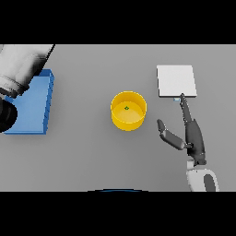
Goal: Pick up the red beaker and tilt it to pour out 1 green nut into yellow bowl. Pick up the yellow bowl and place it on the metallic measuring scale.
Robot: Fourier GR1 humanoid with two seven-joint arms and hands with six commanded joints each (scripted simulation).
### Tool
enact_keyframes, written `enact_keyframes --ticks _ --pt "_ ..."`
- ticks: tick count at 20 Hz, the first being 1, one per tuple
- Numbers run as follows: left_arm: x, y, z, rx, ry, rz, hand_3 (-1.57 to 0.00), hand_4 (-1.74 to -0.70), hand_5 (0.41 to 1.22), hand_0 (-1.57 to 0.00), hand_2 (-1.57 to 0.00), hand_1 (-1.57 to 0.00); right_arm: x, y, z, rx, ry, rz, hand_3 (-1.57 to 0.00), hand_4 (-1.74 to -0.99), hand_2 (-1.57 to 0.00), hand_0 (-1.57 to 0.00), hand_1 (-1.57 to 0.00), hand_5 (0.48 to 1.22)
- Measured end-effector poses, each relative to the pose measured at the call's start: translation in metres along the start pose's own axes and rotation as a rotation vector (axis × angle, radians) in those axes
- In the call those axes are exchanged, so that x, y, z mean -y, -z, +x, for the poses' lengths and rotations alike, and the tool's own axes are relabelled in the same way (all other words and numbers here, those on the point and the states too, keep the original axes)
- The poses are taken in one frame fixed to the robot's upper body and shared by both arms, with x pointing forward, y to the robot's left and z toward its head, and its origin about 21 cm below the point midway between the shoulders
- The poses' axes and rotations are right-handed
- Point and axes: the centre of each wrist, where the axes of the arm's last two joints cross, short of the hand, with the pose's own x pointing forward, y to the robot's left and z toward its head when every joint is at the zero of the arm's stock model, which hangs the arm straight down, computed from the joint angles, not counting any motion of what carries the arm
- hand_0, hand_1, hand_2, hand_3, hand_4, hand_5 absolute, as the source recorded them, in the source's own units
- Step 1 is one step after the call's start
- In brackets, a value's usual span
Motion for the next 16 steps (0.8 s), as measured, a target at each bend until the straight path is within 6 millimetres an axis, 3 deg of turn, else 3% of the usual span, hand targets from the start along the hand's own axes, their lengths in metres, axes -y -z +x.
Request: enact_keyframes --ticks 3,6,10,12,16 --pt "0.022 -0.009 -0.057 -0.182 -0.346 0.006 -1.43 -1.74 1.221 -1.57 -1.57 -1.57 0.000 0.006 -0.002 0.006 0.031 0.003 0.00 -1.110 0.00 0.00 0.00 0.623" --pt "0.072 -0.027 -0.108 -0.336 -0.642 0.002 -1.50 -1.74 1.221 -1.57 -1.57 -1.57 0.003 0.008 0.000 0.030 0.104 0.020 0.00 -1.081 0.00 0.00 0.00 0.631" --pt "0.145 -0.051 -0.133 -0.581 -0.870 -0.018 -1.54 -1.74 1.221 -1.57 -1.57 -1.57 0.002 0.006 -0.003 0.028 0.104 0.053 0.00 -1.141 0.00 0.00 0.00 0.657" --pt "0.174 -0.062 -0.136 -0.704 -0.971 -0.044 -1.55 -1.74 1.221 -1.57 -1.57 -1.57 0.003 0.006 -0.001 0.031 0.114 0.065 0.00 -1.157 0.00 0.00 0.00 0.666" --pt "0.210 -0.080 -0.132 -0.828 -1.137 -0.051 -1.46 -1.74 1.221 -1.57 -1.57 -1.57 0.002 0.007 -0.004 0.035 0.087 0.069 0.00 -1.188 0.00 0.00 0.00 0.696"
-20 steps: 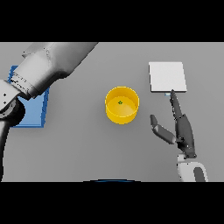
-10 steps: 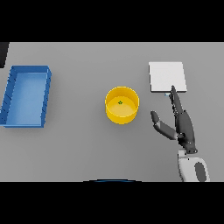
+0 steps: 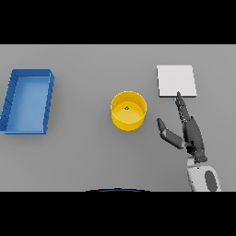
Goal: Pick up the red beaker and tilt it to pour out 1 green nut into yellow bowl. Pick up the yellow bowl and place it on the metallic measuring scale.
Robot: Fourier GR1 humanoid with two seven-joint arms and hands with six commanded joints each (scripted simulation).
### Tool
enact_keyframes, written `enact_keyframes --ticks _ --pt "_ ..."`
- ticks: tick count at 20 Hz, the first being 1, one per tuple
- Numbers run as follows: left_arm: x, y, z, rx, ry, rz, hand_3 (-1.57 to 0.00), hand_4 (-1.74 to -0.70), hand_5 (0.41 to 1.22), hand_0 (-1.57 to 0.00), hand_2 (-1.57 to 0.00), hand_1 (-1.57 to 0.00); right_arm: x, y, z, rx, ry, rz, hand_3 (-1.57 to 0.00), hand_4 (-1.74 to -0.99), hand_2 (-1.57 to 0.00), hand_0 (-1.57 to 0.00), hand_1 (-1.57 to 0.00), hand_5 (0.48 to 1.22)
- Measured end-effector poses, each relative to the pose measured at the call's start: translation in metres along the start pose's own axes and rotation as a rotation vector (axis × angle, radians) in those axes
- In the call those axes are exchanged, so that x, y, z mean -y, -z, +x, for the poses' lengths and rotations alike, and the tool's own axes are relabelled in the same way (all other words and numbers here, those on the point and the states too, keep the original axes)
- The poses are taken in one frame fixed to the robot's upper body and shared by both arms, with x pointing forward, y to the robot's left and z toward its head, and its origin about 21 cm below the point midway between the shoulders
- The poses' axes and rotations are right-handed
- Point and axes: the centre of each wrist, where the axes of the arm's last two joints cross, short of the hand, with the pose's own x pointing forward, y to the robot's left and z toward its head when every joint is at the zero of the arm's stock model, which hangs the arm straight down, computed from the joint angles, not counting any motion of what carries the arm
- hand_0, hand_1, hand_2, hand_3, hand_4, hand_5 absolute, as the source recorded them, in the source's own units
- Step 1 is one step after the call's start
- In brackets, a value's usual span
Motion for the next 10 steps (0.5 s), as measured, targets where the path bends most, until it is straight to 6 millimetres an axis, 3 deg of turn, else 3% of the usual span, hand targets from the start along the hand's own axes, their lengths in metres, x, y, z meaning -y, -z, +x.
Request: enact_keyframes --ticks 3,10 --pt "0.020 -0.010 -0.031 -0.090 -0.097 -0.022 -1.37 -1.74 1.221 -1.57 -1.57 -1.57 0.003 0.000 0.002 0.002 -0.024 0.003 0.00 -1.194 0.00 0.00 0.00 0.703" --pt "0.052 -0.055 -0.082 -0.187 -0.230 -0.036 -1.39 -1.74 1.221 -1.57 -1.57 -1.57 0.002 -0.001 0.001 0.005 -0.039 0.003 0.00 -1.201 0.00 0.00 0.00 0.693"
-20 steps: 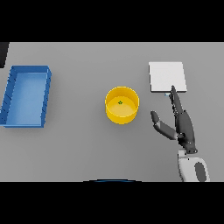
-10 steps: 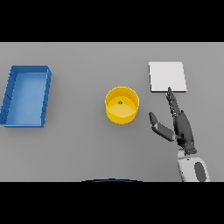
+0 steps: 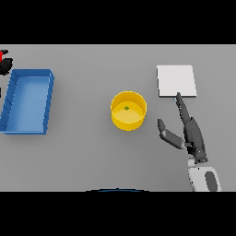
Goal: Pick up the red beaker and tilt it to pour out 1 green nut into yellow bowl. Pick up the yellow bowl and place it on the metallic measuring scale.
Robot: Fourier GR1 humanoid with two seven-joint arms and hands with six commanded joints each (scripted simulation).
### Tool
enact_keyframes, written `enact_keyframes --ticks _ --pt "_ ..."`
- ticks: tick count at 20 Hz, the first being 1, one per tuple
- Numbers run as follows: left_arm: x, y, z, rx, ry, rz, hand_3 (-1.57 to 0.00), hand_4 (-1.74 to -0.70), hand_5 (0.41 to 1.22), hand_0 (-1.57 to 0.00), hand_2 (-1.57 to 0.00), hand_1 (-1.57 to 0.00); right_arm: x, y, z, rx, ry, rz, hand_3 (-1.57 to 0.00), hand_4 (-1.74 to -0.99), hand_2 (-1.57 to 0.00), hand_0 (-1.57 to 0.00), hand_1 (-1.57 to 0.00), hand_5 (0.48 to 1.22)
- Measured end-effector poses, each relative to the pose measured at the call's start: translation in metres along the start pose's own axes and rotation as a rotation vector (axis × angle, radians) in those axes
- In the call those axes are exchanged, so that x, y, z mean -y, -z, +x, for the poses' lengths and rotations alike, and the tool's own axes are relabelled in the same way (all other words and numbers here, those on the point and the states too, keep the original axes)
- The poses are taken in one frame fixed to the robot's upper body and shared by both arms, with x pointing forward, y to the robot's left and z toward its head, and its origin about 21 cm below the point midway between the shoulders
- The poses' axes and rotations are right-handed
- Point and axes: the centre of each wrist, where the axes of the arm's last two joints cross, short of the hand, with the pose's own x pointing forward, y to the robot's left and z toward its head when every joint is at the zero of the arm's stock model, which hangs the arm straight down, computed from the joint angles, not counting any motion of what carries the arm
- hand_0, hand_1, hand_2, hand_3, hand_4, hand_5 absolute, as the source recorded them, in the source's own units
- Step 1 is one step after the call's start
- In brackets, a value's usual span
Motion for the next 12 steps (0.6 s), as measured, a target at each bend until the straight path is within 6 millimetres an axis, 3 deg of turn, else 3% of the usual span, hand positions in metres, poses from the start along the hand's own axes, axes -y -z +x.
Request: enact_keyframes --ticks 2,6,7,9,10,12 --pt "0.005 -0.008 -0.014 -0.045 -0.003 -0.004 -1.38 -1.74 1.221 -1.57 -1.57 -1.57 0.000 0.001 -0.004 -0.009 0.019 -0.007 0.00 -1.186 0.00 0.00 0.00 0.687" --pt "0.014 -0.017 -0.031 -0.091 -0.013 -0.052 -1.37 -1.73 0.955 -1.57 -1.57 -1.57 0.001 0.004 -0.002 -0.007 0.029 -0.001 0.00 -1.168 0.00 0.00 0.00 0.679" --pt "0.016 -0.019 -0.034 -0.104 -0.006 -0.086 -1.41 -1.66 0.888 -1.57 -1.57 -1.57 -0.002 0.007 0.001 -0.002 0.026 0.001 0.00 -1.165 0.00 0.00 0.00 0.678" --pt "0.011 -0.030 -0.035 -0.067 0.028 -0.153 -1.24 -1.31 0.774 -1.57 -1.49 -1.54 -0.003 0.005 0.002 -0.006 0.014 -0.002 0.00 -1.163 0.00 0.00 0.00 0.671" --pt "0.008 -0.033 -0.036 -0.033 0.073 -0.194 -1.10 -1.15 0.740 -1.50 -1.31 -1.38 -0.004 0.001 -0.001 -0.022 0.010 -0.005 0.00 -1.159 0.00 0.00 0.00 0.669" --pt "0.003 -0.040 -0.039 0.027 0.105 -0.289 -0.71 -0.93 0.697 -1.00 -0.84 -0.88 0.000 -0.002 -0.004 -0.009 0.006 -0.003 0.00 -1.162 0.00 0.00 0.00 0.671"
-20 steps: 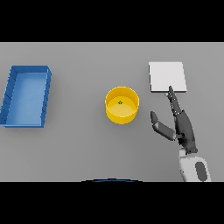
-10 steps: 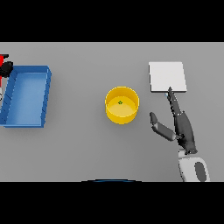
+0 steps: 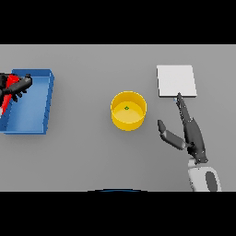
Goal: Pick up the red beaker and tilt it to pour out 1 green nut into yellow bowl. Pick up the yellow bowl and place it on the metallic measuring scale.
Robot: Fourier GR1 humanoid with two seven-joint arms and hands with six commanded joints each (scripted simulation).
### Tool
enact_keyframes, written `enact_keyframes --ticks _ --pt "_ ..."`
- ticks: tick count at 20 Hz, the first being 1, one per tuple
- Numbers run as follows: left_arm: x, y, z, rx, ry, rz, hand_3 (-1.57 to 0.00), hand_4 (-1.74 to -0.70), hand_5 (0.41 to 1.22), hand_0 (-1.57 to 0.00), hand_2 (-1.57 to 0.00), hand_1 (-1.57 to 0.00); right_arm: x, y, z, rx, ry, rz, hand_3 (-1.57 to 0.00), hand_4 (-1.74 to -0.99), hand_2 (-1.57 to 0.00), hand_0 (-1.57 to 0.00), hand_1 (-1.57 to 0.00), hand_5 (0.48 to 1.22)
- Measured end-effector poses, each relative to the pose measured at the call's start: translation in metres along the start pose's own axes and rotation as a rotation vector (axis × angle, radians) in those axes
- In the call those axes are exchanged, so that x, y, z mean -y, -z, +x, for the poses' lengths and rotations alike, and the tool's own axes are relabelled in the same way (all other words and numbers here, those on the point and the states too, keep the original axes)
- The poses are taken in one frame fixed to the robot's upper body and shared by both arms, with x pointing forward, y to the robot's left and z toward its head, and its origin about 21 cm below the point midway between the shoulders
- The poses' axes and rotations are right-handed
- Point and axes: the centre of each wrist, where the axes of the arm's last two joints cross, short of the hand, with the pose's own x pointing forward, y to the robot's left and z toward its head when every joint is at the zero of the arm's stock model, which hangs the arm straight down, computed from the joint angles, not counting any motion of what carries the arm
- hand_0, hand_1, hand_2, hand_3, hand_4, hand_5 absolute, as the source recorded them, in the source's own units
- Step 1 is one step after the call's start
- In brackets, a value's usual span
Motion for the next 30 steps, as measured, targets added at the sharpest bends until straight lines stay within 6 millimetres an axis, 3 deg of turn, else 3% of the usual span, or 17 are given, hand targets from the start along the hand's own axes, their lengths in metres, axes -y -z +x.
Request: enact_keyframes --ticks 2,4,9,14,18,20,26,30 --pt "-0.008 -0.003 -0.006 0.001 0.004 -0.052 -0.45 -0.82 0.667 -0.64 -0.54 -0.56 -0.001 0.002 0.001 -0.002 0.013 0.001 0.00 -1.151 0.00 0.00 0.00 0.677" --pt "-0.008 -0.003 -0.006 -0.019 0.071 -0.069 -0.29 -0.76 0.651 -0.41 -0.34 -0.36 0.000 0.002 0.002 0.017 0.014 0.007 0.00 -1.145 0.00 0.00 0.00 0.685" --pt "0.002 0.007 -0.006 -0.001 0.114 -0.037 -0.09 -0.72 0.647 -0.13 -0.11 -0.12 0.000 0.001 0.003 -0.002 0.001 0.010 0.00 -1.173 0.00 0.00 0.00 0.688" --pt "0.000 0.007 -0.005 0.075 0.093 0.029 -0.03 -0.71 0.674 -0.04 -0.04 -0.04 -0.001 0.003 0.008 -0.019 -0.080 0.016 0.00 -1.146 0.00 0.00 0.00 0.691" --pt "0.000 0.006 -0.005 0.088 0.079 0.054 -0.01 -0.71 0.683 -0.02 -0.01 -0.01 0.003 0.018 0.016 0.055 -0.190 0.199 0.00 -1.172 0.00 0.00 0.00 0.728" --pt "0.002 0.006 0.003 0.107 0.063 0.038 -0.01 -0.72 0.670 -0.01 -0.01 -0.01 0.009 0.033 0.025 0.056 -0.351 0.306 0.00 -1.204 0.00 0.00 0.00 0.708" --pt "0.006 0.007 -0.006 0.101 0.047 0.019 0.00 -0.71 0.672 0.00 0.00 0.00 -0.008 0.074 0.052 0.231 -0.809 0.646 0.00 -1.228 0.00 0.00 0.00 0.703" --pt "0.004 0.006 -0.002 0.111 0.046 0.008 0.00 -0.72 0.682 0.00 0.00 0.00 -0.018 0.093 0.053 0.266 -0.980 0.825 0.00 -1.211 0.00 0.00 0.00 0.704"
